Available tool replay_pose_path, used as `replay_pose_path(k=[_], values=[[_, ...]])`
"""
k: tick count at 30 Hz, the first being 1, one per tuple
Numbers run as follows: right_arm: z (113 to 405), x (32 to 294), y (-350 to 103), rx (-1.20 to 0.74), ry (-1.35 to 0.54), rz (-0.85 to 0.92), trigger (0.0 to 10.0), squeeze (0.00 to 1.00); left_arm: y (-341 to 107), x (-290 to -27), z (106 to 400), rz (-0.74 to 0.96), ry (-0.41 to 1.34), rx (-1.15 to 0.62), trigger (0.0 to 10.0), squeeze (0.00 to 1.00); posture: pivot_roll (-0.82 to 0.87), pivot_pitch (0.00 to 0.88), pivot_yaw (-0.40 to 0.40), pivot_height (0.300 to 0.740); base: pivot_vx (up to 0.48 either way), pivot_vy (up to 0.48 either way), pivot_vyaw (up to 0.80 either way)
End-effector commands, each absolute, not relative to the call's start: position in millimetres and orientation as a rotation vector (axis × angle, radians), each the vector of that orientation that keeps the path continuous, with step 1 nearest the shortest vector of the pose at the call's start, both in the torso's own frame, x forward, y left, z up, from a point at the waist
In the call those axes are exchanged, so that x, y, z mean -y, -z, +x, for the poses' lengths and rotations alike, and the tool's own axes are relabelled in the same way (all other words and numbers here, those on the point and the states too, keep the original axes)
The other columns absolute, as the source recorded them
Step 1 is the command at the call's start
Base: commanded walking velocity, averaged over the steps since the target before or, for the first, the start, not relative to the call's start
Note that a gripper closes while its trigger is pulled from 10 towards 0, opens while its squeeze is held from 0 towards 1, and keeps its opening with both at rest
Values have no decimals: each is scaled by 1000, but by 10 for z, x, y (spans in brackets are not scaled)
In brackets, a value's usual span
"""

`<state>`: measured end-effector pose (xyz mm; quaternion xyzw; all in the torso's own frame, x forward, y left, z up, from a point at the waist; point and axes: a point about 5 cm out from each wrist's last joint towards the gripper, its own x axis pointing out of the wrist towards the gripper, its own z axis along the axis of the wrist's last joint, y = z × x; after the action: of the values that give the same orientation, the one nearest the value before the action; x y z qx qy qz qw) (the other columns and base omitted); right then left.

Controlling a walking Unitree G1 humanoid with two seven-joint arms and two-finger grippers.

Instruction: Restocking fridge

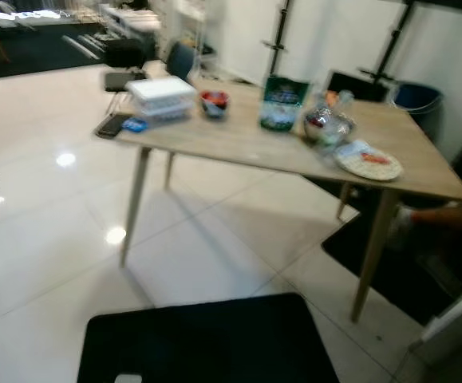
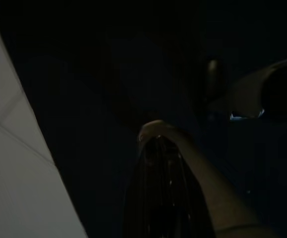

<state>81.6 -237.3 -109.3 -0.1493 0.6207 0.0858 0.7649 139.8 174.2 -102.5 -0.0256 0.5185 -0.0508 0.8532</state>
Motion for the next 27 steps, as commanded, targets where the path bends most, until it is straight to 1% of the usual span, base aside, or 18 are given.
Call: replay_pose_path(k=[1, 20, 27], values=[[950, 2345, 1070, -1304, -198, -347, 10000, 0, 1065, -1745, 1286, -55, 106, -1128, 10000, 0, -30, 0, -37, 740, 382, 0, 0], [989, 2343, 1062, -1299, -201, -364, 10000, 0, 1055, -1763, 1313, -50, 102, -1123, 10000, 0, -21, 0, -38, 740, 386, 0, 0], [989, 2330, 1065, -1300, -203, -361, 10000, 0, 1059, -1774, 1304, -57, 76, -1126, 10000, 0, -24, 0, -37, 740, 0, 0, 0]])
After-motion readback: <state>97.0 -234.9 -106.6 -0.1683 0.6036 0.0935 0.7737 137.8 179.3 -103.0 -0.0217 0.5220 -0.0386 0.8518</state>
